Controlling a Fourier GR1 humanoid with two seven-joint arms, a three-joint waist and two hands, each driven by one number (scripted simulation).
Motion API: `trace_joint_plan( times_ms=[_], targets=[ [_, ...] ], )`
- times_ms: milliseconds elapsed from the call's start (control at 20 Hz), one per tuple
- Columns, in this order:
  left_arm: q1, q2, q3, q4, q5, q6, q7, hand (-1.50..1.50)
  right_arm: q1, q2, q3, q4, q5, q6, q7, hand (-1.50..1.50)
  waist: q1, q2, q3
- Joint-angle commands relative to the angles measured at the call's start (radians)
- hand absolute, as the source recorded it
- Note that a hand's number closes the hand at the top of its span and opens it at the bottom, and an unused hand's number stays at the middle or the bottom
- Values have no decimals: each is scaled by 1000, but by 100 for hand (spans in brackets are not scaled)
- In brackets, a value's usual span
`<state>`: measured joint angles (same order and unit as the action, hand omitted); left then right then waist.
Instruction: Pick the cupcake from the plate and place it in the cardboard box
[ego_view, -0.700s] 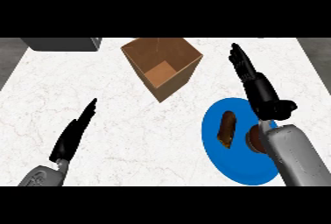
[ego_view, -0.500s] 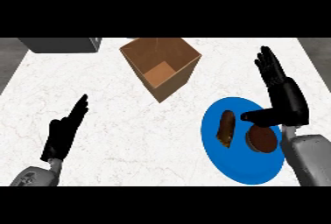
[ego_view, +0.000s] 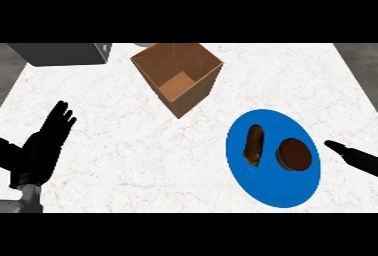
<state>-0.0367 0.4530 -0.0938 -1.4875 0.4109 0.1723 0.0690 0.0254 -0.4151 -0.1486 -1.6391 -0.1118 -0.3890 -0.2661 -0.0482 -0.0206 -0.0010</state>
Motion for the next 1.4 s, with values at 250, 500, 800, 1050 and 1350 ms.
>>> trace_joint_plan(
  times_ms=[250,500,800,1050,1350],
  targets=[
    [15,25,37,-100,48,-20,65,0,343,-199,77,-318,259,38,243,-150,30,15,-4],
    [1,38,39,-98,52,-39,78,0,379,-386,100,-394,399,160,563,-150,48,22,-8],
    [31,38,40,-135,59,-58,85,0,281,-485,187,-527,393,373,980,-150,80,23,-4],
    [-19,6,30,-118,51,-50,117,0,31,-423,310,-472,345,474,1240,-150,75,26,-1],
    [2,-10,71,-113,19,-52,106,0,-79,-332,333,-422,285,568,1361,-150,55,21,1]
  ],
)
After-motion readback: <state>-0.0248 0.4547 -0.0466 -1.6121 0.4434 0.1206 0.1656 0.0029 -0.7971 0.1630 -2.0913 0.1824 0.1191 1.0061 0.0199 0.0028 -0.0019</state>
